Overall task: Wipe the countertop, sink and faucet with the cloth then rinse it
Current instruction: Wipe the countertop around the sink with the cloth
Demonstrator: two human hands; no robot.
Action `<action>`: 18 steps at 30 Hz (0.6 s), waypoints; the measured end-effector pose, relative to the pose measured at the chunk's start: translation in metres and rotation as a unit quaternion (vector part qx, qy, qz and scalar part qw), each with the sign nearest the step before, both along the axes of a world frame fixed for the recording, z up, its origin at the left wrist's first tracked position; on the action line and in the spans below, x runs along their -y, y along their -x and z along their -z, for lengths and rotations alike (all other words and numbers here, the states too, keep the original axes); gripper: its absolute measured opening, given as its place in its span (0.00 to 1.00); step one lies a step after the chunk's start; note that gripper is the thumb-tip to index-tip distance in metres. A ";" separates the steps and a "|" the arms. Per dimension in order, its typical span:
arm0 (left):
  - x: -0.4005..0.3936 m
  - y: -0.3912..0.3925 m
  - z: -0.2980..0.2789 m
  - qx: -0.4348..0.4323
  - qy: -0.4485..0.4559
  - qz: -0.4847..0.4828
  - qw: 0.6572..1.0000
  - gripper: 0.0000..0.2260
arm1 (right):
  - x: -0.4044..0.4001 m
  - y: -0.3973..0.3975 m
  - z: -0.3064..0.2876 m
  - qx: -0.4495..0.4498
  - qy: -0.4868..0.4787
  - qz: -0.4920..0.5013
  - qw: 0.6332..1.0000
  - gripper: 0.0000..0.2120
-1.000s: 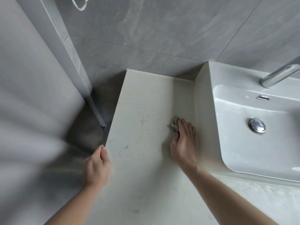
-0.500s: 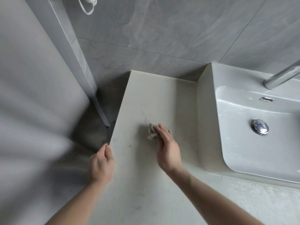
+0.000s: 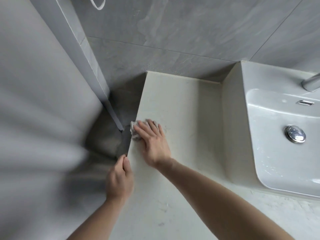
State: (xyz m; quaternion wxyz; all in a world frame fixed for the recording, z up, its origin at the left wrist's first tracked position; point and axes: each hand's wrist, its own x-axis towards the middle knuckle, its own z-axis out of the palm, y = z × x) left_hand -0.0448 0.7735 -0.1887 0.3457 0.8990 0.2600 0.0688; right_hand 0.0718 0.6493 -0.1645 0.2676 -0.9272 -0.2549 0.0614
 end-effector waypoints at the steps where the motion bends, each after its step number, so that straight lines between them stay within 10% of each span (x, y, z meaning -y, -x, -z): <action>1: 0.000 0.000 -0.001 0.001 -0.003 -0.003 1.000 0.26 | 0.006 0.020 0.001 -0.013 -0.008 -0.017 1.000 0.29; 9: 0.000 -0.002 -0.011 -0.047 0.016 -0.015 0.999 0.25 | 0.115 0.135 -0.004 -0.011 0.019 -0.077 0.997 0.32; 18: 0.001 -0.004 -0.013 -0.060 0.044 -0.010 0.997 0.24 | 0.170 0.115 -0.011 -0.038 0.057 0.283 0.957 0.28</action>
